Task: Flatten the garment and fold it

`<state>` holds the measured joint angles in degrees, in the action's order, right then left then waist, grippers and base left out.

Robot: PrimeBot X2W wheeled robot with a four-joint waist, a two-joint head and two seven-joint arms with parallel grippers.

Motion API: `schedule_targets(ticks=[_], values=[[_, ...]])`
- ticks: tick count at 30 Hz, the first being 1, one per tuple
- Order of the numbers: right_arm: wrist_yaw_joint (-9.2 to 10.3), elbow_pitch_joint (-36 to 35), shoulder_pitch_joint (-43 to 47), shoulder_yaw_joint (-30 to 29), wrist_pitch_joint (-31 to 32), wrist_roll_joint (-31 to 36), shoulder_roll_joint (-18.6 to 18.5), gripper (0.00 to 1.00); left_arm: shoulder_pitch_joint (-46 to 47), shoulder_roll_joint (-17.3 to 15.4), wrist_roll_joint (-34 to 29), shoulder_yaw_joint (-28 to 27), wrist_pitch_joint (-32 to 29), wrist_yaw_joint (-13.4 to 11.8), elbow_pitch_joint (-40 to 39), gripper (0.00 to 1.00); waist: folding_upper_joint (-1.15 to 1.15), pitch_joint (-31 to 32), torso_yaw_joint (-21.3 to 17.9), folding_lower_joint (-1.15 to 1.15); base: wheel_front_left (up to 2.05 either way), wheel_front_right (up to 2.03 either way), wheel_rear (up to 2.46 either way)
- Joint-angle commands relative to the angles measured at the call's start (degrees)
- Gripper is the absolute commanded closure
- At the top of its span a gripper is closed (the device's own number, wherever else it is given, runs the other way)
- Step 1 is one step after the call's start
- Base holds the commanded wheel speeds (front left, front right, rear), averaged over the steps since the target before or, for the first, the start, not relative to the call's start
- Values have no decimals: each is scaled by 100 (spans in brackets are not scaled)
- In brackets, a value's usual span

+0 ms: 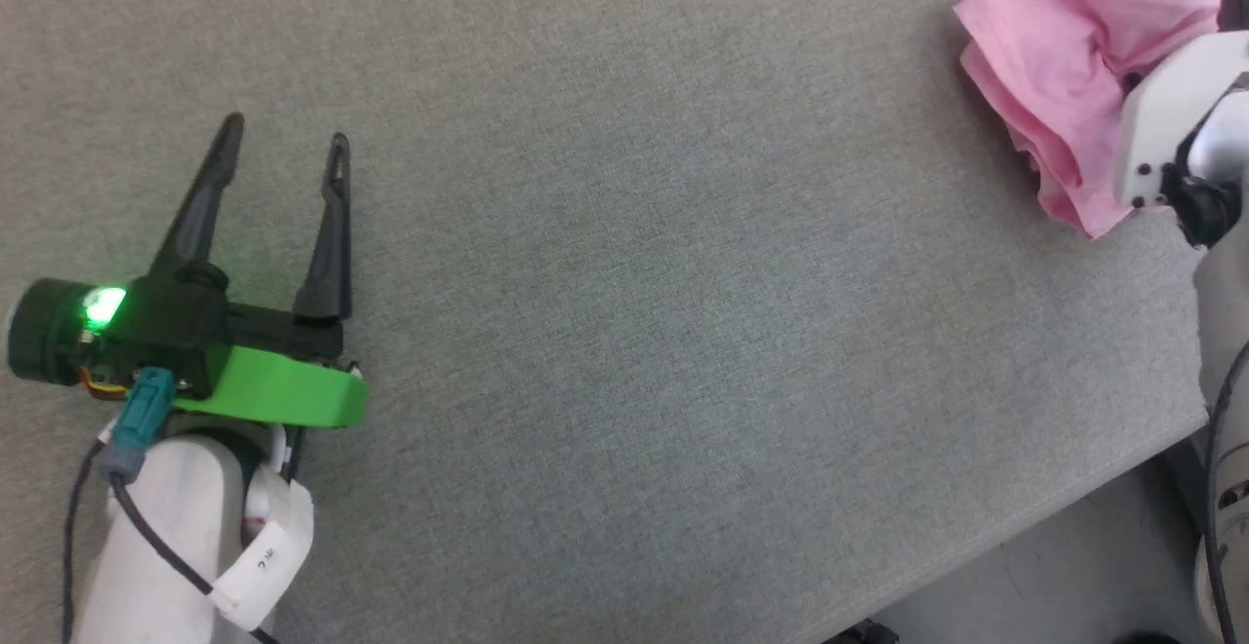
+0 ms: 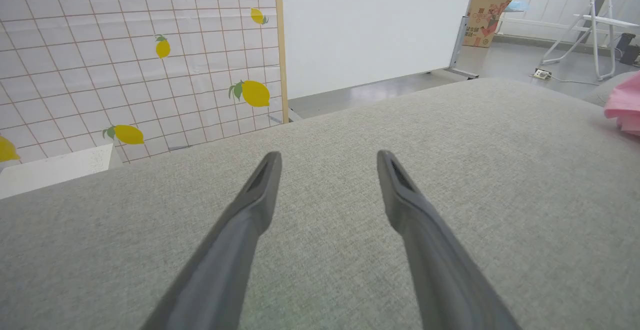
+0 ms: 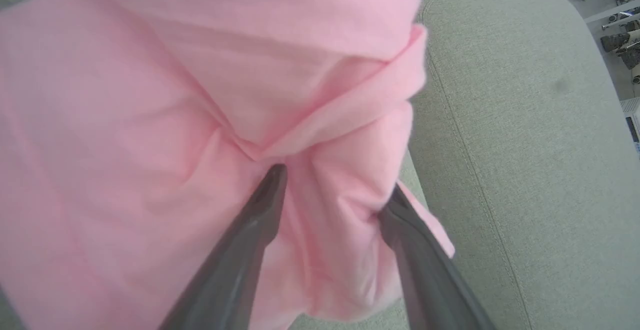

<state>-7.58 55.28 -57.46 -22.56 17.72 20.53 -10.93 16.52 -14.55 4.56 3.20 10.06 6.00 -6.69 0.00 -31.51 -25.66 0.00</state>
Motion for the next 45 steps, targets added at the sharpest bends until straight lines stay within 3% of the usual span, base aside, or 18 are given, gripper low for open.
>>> schedule_targets(ticks=[1, 6, 10, 16, 21, 29, 37, 45], values=[[9, 19, 55, -49, -16, 140, -38, 0, -18, 43, 27, 38, 80, -21, 88, 0, 0, 221, 70, 0, 0, 0, 0], [9, 25, 307, -211, 34, 460, -248, 0, -96, 273, 166, 147, 290, -49, 437, 0, 0, 747, 248, 0, 0, 0, 0], [9, -48, 479, -210, -485, 192, -299, 0, -200, 485, 303, 169, 421, -94, 756, 0, 0, 1213, 509, 0, 0, 0, 0], [9, -290, 915, 118, -1771, -830, -358, 0, -379, 748, 487, 116, 488, -135, 1172, 0, 0, 1781, 992, 0, 0, 0, 0], [9, -890, 1591, 684, -2599, -1828, -283, 0, -469, 940, 540, 104, 492, -115, 1255, 0, 0, 2092, 1459, 0, 0, 0, 0], [9, -2616, 3081, 1338, -3086, -2958, -286, 0, -661, 1121, 613, 118, 493, -112, 1351, 0, 0, 2440, 2165, 0, 0, 0, 0], [9, -4311, 4643, 1172, -3232, -2766, 204, 0, -893, 1162, 651, 243, 493, -131, 1464, 0, 0, 2780, 2714, 0, 0, 0, 0], [9, -4952, 5603, 1150, -3264, -2343, 654, 0, -1068, 1166, 762, 326, 494, -188, 1541, 0, 0, 2933, 2904, 0, 0, 0, 0]])
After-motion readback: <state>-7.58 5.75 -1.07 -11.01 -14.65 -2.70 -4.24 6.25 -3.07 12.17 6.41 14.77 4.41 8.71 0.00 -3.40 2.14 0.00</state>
